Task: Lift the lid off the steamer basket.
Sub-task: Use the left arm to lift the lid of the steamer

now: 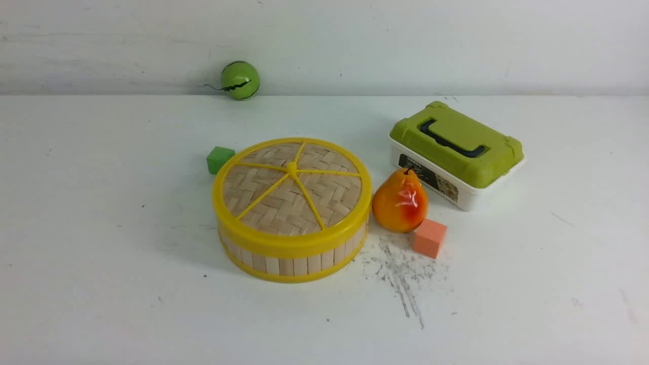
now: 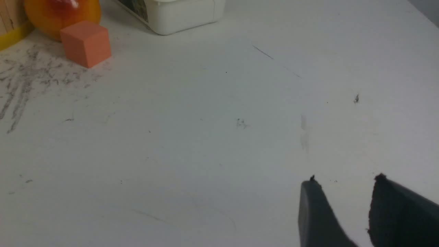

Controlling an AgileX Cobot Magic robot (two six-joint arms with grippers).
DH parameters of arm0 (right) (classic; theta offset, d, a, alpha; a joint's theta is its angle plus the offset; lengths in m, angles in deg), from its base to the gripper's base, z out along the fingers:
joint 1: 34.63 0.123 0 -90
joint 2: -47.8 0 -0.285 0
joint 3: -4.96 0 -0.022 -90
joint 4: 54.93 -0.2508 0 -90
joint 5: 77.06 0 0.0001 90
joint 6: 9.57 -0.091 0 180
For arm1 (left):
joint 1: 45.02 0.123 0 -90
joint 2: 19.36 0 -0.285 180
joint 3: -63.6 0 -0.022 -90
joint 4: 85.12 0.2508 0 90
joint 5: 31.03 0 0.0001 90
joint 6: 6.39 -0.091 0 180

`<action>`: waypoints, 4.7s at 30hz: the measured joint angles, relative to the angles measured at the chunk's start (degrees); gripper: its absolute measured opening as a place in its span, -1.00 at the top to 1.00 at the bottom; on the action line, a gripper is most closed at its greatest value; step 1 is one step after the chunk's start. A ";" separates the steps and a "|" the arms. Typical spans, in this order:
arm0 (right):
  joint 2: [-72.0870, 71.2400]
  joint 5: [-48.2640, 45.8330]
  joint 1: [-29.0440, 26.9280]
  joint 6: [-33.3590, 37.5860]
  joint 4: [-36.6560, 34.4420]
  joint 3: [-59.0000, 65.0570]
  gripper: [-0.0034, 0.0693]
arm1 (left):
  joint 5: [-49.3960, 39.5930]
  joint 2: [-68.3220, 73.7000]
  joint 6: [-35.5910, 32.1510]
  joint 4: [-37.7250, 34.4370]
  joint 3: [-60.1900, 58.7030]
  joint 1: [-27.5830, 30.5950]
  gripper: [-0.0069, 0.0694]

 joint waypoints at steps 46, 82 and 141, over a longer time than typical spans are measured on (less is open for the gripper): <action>0.00 0.00 0.00 0.00 0.00 0.00 0.25 | 4.60 0.00 0.63 0.00 0.00 0.00 0.77; 0.00 0.00 0.00 0.00 0.00 0.00 0.25 | 10.67 16.16 19.00 -0.23 32.19 0.00 0.85; 0.00 0.00 0.00 0.00 0.00 0.00 0.25 | -35.05 120.83 5.18 2.24 114.66 -19.98 -0.17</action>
